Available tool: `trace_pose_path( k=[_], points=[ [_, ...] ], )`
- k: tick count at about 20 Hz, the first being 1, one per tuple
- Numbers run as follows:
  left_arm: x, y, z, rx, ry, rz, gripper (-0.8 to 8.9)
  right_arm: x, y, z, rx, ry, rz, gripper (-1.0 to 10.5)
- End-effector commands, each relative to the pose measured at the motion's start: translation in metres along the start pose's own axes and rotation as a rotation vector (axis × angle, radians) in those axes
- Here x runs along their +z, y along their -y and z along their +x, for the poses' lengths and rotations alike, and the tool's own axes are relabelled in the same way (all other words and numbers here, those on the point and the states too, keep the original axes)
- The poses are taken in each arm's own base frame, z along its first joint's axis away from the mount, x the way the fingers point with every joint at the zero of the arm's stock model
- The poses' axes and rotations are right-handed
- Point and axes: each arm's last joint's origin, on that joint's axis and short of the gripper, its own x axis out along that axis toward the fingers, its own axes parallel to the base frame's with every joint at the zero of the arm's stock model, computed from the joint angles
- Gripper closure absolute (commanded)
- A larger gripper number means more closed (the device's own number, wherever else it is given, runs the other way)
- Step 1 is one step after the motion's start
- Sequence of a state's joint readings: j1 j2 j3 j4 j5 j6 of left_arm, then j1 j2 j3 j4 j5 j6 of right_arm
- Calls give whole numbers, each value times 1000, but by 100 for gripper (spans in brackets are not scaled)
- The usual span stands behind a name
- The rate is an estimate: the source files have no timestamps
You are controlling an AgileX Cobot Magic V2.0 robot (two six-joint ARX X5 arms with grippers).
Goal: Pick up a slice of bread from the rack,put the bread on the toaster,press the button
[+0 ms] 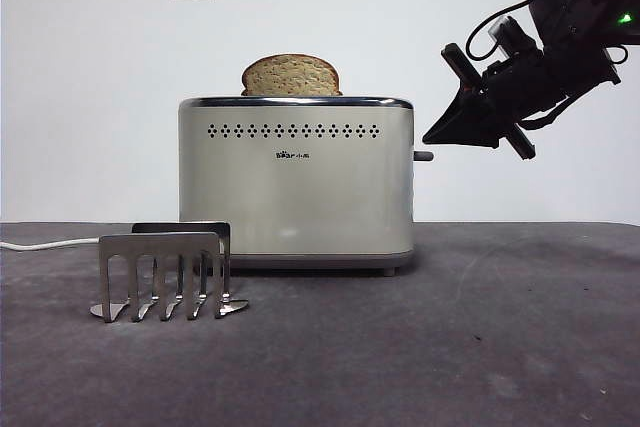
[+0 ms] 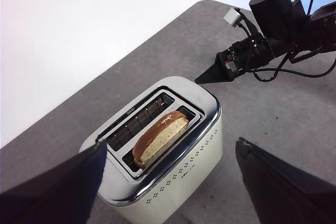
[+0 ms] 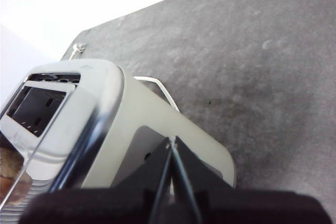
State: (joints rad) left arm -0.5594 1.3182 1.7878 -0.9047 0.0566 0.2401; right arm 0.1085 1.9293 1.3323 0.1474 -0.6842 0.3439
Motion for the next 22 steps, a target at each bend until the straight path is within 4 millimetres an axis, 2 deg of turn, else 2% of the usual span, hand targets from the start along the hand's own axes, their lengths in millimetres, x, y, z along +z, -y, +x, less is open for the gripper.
trace_pose_path(
  k=[1, 6, 14, 22],
  points=[
    [1, 1, 0, -6, 8, -10, 401, -11, 6, 12, 14, -42, 16, 959],
    [0, 1, 0, -9, -8, -13, 401, -33, 21, 28, -18, -120, 60, 959],
    [-2, 2, 0, -12, -21, -13, 401, -66, 43, 35, -172, -289, 48, 959],
    [-2, 2, 0, -13, -24, -14, 401, -67, 44, 35, -174, -296, 54, 959]
  ],
)
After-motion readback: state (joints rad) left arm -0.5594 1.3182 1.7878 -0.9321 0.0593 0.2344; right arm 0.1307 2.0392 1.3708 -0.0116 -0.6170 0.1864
